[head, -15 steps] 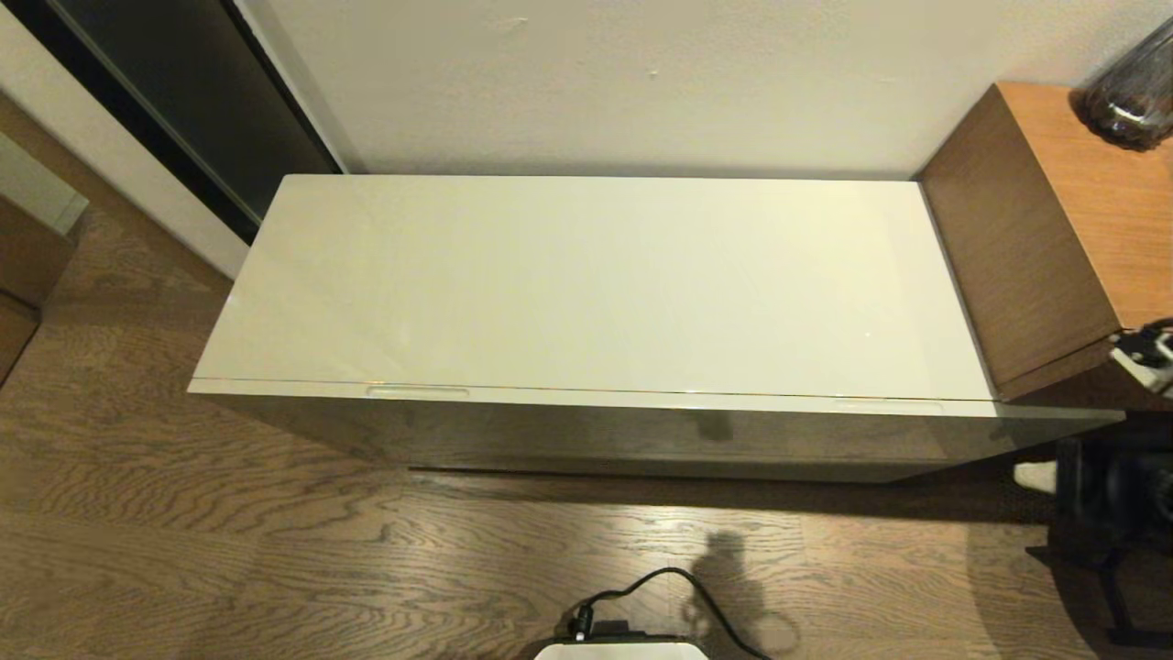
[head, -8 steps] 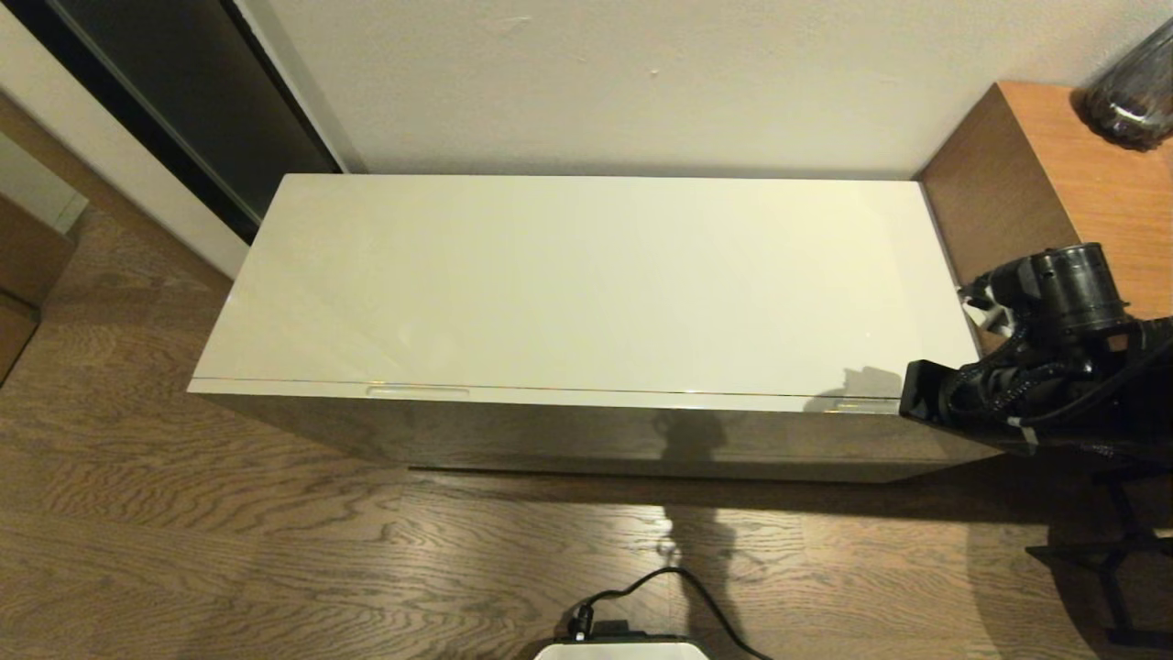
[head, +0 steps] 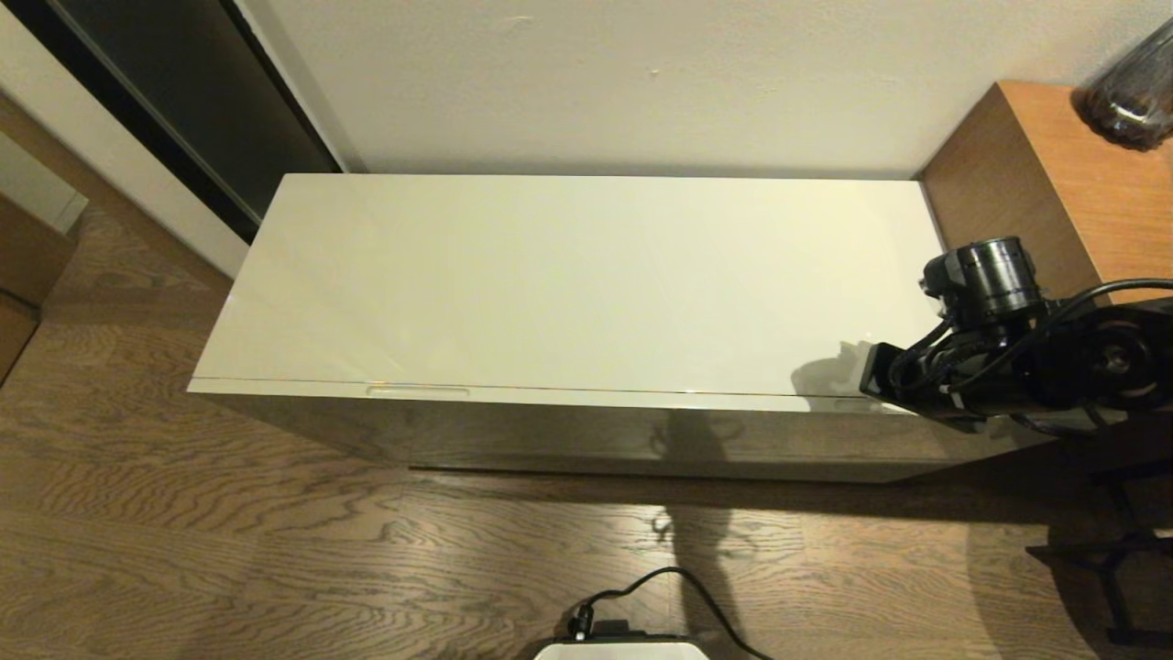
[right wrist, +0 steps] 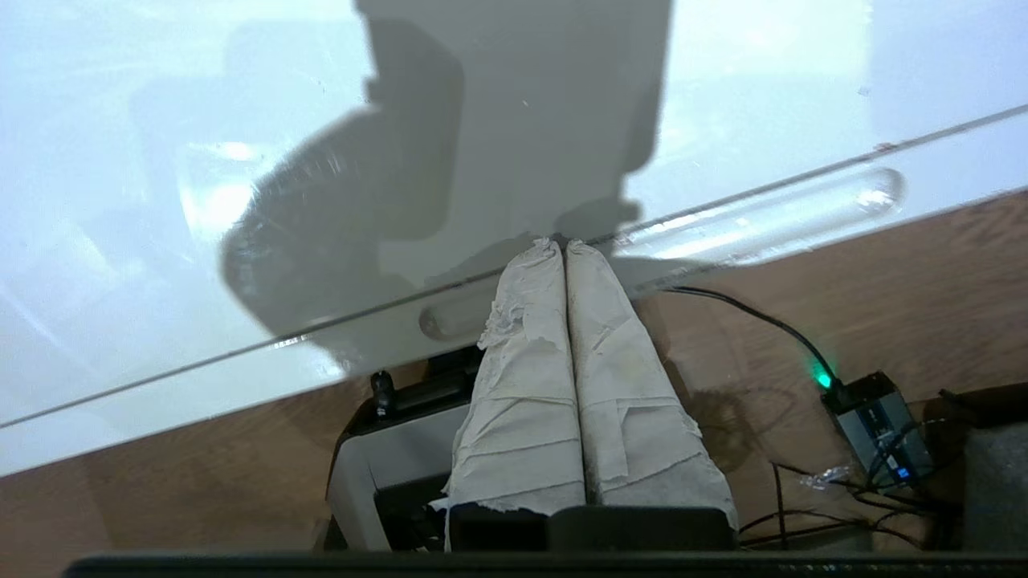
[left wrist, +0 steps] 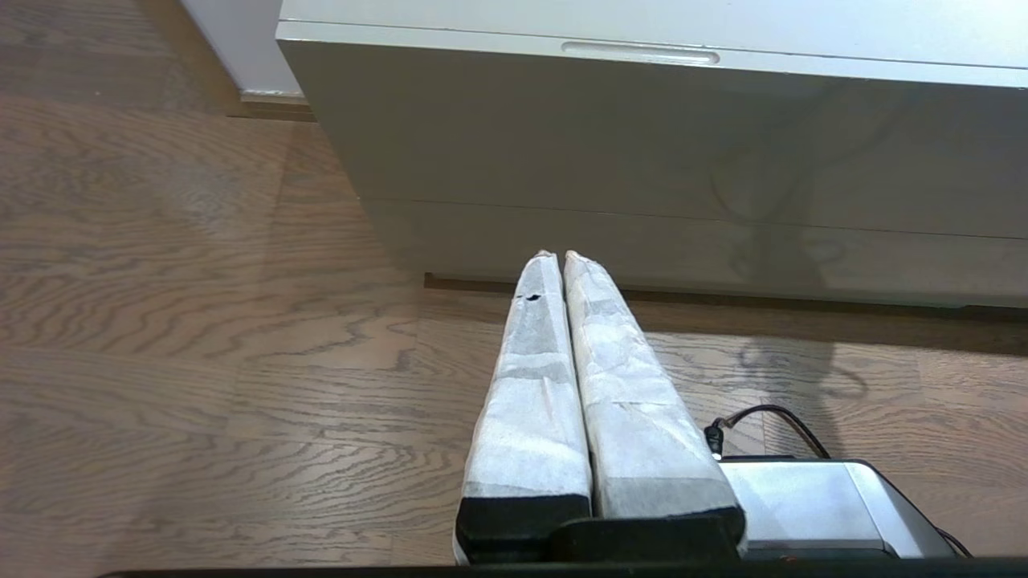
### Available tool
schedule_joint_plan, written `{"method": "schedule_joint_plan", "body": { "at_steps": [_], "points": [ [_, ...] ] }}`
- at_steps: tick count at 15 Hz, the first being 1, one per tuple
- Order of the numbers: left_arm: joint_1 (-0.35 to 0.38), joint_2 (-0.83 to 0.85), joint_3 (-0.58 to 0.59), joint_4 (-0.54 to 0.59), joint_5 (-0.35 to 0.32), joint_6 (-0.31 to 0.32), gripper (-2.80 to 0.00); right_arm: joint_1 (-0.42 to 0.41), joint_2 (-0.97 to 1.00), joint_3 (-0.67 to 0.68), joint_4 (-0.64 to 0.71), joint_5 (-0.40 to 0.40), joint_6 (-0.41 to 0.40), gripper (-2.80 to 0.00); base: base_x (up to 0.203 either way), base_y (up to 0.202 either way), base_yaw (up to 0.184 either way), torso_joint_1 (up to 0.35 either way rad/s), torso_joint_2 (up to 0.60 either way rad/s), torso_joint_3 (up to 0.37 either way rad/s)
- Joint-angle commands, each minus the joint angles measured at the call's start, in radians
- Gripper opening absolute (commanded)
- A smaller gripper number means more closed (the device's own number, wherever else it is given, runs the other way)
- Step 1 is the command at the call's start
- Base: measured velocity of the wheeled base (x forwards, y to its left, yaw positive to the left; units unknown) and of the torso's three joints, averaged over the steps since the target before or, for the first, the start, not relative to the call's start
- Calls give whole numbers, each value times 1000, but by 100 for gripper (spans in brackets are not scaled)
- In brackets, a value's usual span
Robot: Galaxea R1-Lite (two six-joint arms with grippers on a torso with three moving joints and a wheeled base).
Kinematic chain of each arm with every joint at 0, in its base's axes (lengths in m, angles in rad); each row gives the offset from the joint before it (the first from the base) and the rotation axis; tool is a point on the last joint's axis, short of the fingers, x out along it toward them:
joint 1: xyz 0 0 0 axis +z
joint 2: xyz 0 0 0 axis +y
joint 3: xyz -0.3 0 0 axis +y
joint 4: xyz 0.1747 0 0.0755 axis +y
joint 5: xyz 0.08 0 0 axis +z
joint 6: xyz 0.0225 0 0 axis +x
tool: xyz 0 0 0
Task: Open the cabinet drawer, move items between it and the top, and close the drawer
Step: Open the drawer
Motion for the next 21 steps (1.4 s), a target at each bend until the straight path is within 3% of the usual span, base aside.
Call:
{"method": "schedule_joint_plan", "body": {
  "at_steps": [1, 14, 21],
  "points": [
    [0, 2, 0, -1, 0, -2, -280, 0, 11, 6, 3, -1, 8, -280, 0, 0, 0, 0, 0, 0],
    [0, 2, 0, 0, 0, -1, -280, 3, -22, 179, -10, 8, 77, -280, 0, 0, 0, 0, 0, 0],
    [0, 2, 0, 0, 0, -1, -280, 42, -277, 396, -28, 33, 82, -280, 0, 0, 0, 0, 0, 0]
  ]
}}
